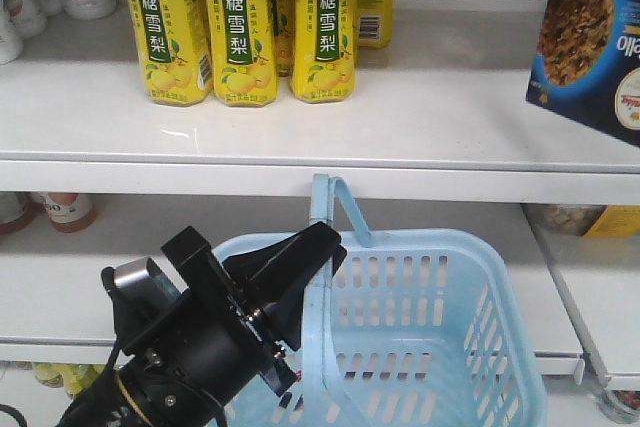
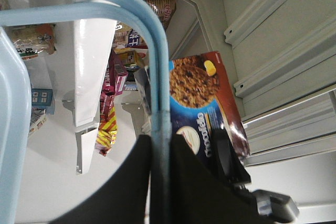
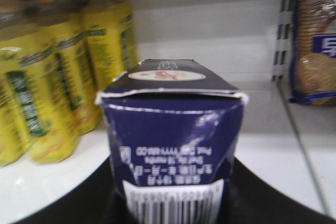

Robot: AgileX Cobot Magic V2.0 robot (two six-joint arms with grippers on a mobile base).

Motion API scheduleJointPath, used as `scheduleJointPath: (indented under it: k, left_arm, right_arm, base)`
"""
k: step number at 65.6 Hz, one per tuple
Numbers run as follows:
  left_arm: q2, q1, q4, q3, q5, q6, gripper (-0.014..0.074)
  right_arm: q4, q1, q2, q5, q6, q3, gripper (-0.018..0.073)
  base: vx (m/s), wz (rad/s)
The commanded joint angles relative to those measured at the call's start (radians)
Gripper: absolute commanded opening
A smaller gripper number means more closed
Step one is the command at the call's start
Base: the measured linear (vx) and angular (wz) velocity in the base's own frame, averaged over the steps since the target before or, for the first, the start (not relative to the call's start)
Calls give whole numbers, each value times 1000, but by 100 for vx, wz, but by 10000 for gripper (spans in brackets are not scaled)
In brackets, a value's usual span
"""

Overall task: Left arm holds basket, right arm returns cookies
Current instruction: 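Carry the cookie box up onto the shelf with the right gripper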

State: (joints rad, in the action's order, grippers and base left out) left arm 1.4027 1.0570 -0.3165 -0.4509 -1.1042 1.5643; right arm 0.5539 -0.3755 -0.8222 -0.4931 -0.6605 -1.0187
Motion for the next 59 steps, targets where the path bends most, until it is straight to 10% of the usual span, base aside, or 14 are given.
scheduleJointPath:
  k: [1,59]
  left_arm:
    - [-31,-10,-43,-29,-269,-8,-3]
    - [-31,-10,-43,-29,-269,-8,-3]
  right_arm:
    - [43,67,-33,155,-7,-31,-6]
    - [207,97,-404,346,-43,-31,-6]
  base:
    - [0,0]
    - [0,0]
